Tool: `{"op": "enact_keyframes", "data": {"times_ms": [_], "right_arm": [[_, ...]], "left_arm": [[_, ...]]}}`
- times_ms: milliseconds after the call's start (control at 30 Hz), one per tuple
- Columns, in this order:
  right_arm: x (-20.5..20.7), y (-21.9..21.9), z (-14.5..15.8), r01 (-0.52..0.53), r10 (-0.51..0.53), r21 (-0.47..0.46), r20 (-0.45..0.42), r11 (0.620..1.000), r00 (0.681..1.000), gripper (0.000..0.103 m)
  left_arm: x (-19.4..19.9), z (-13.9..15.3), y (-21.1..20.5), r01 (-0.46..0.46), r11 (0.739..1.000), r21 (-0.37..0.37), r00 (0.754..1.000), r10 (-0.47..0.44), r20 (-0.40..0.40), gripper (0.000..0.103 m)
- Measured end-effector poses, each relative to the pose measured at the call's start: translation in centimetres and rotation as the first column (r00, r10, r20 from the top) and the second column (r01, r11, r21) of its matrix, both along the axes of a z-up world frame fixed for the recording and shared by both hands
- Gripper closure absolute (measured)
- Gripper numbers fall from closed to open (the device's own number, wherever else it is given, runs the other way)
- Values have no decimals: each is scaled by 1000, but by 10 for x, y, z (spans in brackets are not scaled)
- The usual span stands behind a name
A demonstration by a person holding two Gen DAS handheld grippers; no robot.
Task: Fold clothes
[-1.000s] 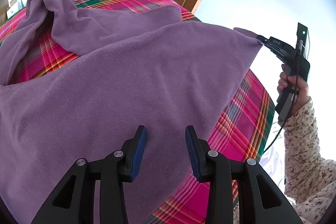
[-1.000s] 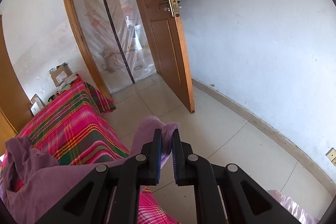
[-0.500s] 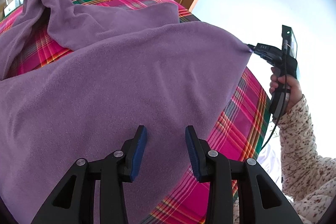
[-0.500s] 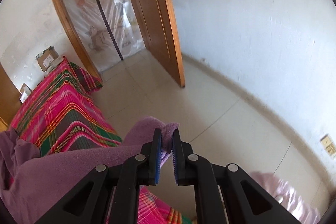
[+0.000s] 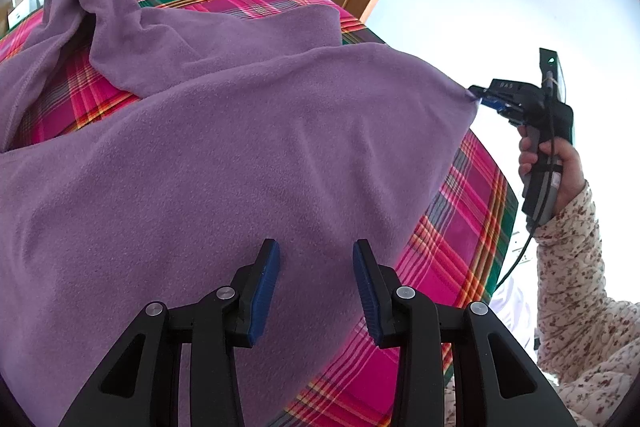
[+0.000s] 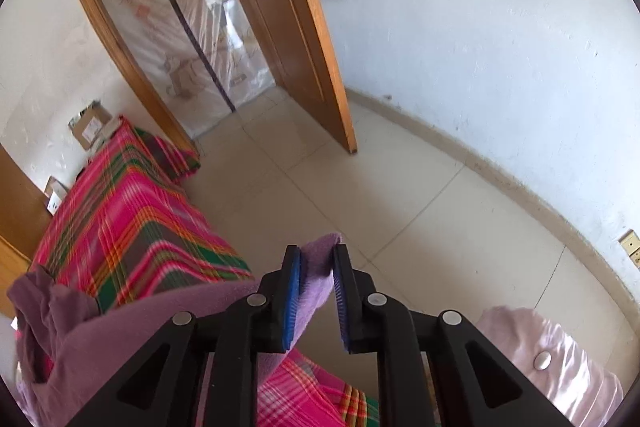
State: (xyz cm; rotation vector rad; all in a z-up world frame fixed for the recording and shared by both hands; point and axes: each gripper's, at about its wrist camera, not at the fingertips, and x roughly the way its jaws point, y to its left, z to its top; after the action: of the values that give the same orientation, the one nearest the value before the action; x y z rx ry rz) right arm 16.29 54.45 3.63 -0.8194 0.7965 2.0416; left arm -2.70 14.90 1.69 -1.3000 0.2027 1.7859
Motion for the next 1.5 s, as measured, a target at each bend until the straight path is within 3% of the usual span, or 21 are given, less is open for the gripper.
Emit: {"op": "enact_keyframes", "data": {"times_ms": [167, 233, 333, 433, 533, 700, 733, 867, 1067, 1233, 1500], "right_arm": [[0, 4, 8, 43, -42, 16, -15, 999, 999, 85], [-1, 5, 11, 23, -23, 9, -45, 1000, 999, 79], [-26, 4, -3, -179, 169, -110, -91, 978, 981, 74], [-49, 4, -24, -282, 267, -218, -96, 934, 959, 71], [-55, 5, -31, -320, 287, -272, -155, 907, 945, 64], [-60, 3, -35, -354, 308, -317, -187, 880, 933, 66], [-61, 2, -34, -363, 316, -311, -192, 879, 929, 78], [-64, -12, -25, -404, 370, -246, -173, 881, 913, 93], [-45, -32, -6, -404, 380, -135, -171, 905, 909, 95], [-20, -56, 8, -413, 401, -20, -206, 910, 893, 95], [16, -77, -1, -451, 435, -10, -247, 892, 866, 95]], "left_arm": [[-1, 0, 0, -1, 1000, 2, 1000, 1, 7, 63], [-2, 0, 0, -1, 1000, 2, 1000, 1, 9, 63], [-2, 0, 0, 0, 1000, 2, 1000, 0, 13, 63], [-3, 0, 1, 0, 1000, 1, 1000, 0, 14, 63], [-2, 1, 4, 1, 1000, -3, 1000, -1, 12, 63], [-4, 4, 18, 22, 1000, -2, 1000, -22, 14, 63], [-5, 5, 22, 29, 1000, 1, 999, -29, 16, 63], [-5, 8, 37, 60, 998, -11, 998, -60, 11, 63], [-4, 14, 49, 89, 996, -17, 996, -89, -11, 63], [-11, 12, 55, 62, 998, -31, 998, -63, -23, 63], [-7, 7, 54, 81, 996, -44, 997, -82, -12, 63]]}}
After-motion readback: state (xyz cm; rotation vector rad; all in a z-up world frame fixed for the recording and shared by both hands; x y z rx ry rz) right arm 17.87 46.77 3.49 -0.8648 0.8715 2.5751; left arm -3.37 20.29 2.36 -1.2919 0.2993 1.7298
